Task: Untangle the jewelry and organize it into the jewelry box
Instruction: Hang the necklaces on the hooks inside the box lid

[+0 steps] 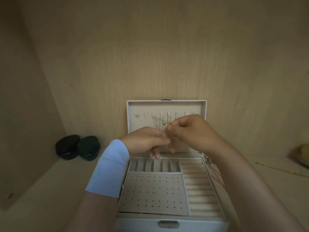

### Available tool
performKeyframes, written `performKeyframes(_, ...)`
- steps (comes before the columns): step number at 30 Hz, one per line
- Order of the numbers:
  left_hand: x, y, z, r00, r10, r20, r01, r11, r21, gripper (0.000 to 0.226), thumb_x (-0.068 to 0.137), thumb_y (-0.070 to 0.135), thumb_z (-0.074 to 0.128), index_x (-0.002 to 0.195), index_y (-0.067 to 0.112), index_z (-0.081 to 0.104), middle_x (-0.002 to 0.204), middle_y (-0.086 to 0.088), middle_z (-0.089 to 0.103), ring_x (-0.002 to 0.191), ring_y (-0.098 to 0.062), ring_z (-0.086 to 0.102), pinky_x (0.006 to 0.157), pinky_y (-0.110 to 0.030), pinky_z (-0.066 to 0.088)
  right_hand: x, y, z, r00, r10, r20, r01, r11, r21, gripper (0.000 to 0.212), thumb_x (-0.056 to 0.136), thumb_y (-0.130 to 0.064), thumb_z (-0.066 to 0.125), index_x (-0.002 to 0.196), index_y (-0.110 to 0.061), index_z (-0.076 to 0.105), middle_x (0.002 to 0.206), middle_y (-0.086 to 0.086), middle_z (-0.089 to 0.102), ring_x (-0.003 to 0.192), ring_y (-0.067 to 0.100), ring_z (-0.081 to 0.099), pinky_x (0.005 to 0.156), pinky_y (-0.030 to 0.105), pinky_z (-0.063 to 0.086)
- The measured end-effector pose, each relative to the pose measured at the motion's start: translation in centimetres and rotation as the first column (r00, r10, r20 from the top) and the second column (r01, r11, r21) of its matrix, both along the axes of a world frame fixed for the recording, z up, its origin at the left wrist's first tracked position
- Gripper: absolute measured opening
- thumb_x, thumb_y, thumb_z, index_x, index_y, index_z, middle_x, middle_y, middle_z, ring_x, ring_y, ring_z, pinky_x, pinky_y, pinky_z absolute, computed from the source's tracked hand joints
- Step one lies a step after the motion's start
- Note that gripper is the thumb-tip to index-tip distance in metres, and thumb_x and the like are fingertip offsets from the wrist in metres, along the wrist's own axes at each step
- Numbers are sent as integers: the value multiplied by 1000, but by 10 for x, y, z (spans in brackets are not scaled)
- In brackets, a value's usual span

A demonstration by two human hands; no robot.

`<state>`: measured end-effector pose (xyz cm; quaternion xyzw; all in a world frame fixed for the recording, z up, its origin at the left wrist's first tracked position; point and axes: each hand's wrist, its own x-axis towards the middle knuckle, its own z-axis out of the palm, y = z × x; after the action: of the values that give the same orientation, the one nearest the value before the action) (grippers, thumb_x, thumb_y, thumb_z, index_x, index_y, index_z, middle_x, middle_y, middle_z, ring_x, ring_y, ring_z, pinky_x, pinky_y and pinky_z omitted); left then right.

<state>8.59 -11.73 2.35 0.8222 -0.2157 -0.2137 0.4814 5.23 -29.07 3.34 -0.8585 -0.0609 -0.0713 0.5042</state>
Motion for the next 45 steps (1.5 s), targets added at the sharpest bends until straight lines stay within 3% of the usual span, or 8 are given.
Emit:
performKeyframes(3,1,4,0,999,-15,45,13,999,48,12,96,19,58,102,14,68,90,4,75,55,-9,55,55,-20,42,3,-7,-4,998,-59,26,62,992,-114,17,90,-26,71,80,-15,77,71,-9,71,50,-13,54,59,15,40)
performKeyframes(9,5,19,8,925,194,327,-261,949,176,19,93,24,63,110,28,70,105,12,70,63,-9,63,69,-27,54,3,1,-4,1000,-24,18,25,996,-85,19,89,-23,71,75,-13,76,67,2,74,49,11,62,43,15,43)
performKeyframes(12,4,22,13,867,196,458,-367,873,320,26,94,25,60,119,22,67,122,8,64,86,-12,60,87,-24,45,6,6,-2,998,-33,45,36,997,-71,20,89,-23,71,73,-14,76,69,3,74,50,12,62,42,13,40)
performKeyframes(19,7,17,4,874,114,473,-361,804,472,41,95,32,57,135,24,57,141,5,54,125,-17,53,107,-34,42,24,19,17,990,-79,118,83,996,-31,16,88,-22,71,75,-14,77,70,-5,75,45,10,58,39,14,38)
performKeyframes(25,9,15,-3,881,87,464,-356,769,531,32,90,29,58,121,26,65,130,1,52,111,-22,58,94,-36,51,45,33,23,981,-76,178,103,984,-147,18,87,-24,71,71,-17,76,66,9,73,45,10,58,47,17,41)
performKeyframes(31,11,22,0,901,118,417,-329,812,481,29,90,29,60,118,24,67,123,4,62,110,-17,59,89,-26,46,53,37,12,981,-33,189,75,973,-217,15,86,-20,72,73,-15,78,65,-7,72,41,-2,55,51,14,43)
performKeyframes(36,10,23,1,899,141,414,-338,825,453,19,88,30,64,105,25,71,113,3,68,105,-19,62,93,-30,50,50,40,-9,990,26,136,30,917,-397,11,83,-21,73,75,-25,80,73,-14,74,57,-6,62,67,29,59)
performKeyframes(45,11,24,1,901,136,412,-327,837,440,25,89,29,65,113,27,70,120,7,65,107,-15,59,90,-25,47,39,25,-3,979,-22,203,124,853,-507,6,79,-29,78,85,-30,78,79,-17,71,81,2,66,78,33,58)
